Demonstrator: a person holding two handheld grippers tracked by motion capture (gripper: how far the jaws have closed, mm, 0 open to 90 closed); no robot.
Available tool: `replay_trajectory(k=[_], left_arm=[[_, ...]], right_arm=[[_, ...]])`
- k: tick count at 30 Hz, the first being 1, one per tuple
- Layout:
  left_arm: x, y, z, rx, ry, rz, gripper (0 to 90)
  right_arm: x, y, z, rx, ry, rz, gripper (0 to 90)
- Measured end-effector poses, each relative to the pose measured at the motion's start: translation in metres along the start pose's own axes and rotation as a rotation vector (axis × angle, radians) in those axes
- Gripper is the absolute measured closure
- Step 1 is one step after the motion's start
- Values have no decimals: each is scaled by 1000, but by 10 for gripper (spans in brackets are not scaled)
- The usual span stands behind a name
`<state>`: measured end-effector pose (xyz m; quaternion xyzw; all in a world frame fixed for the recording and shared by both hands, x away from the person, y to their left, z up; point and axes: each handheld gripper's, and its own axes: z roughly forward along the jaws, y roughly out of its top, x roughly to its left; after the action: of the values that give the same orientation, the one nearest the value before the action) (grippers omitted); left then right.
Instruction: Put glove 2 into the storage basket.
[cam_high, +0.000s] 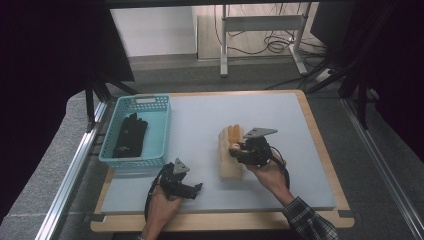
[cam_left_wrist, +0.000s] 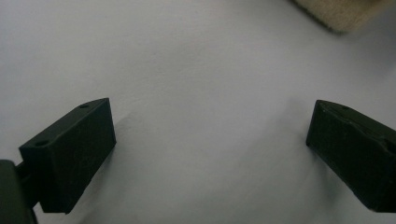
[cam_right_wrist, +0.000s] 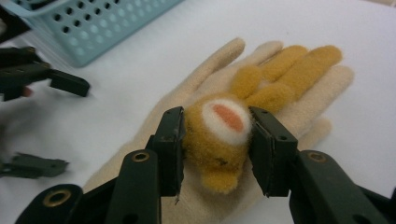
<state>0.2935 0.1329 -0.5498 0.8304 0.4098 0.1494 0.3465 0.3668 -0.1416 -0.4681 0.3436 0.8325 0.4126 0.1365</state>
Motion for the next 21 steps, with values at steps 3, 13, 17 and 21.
replay_trajectory(k=[3, 13, 17, 21], left_arm=[[0, 0, 0, 4, -1, 4, 16], [0, 0, 0, 4, -1, 2, 16], [0, 0, 0, 4, -1, 2, 16], [0, 0, 0, 4, -1, 2, 16]], right_arm=[[0, -4, 7, 8, -24, 7, 573], [-5, -20, 24, 46, -52, 33, 520], [-8, -19, 21, 55, -20, 31, 422], [-13, -15, 7, 33, -8, 29, 392]])
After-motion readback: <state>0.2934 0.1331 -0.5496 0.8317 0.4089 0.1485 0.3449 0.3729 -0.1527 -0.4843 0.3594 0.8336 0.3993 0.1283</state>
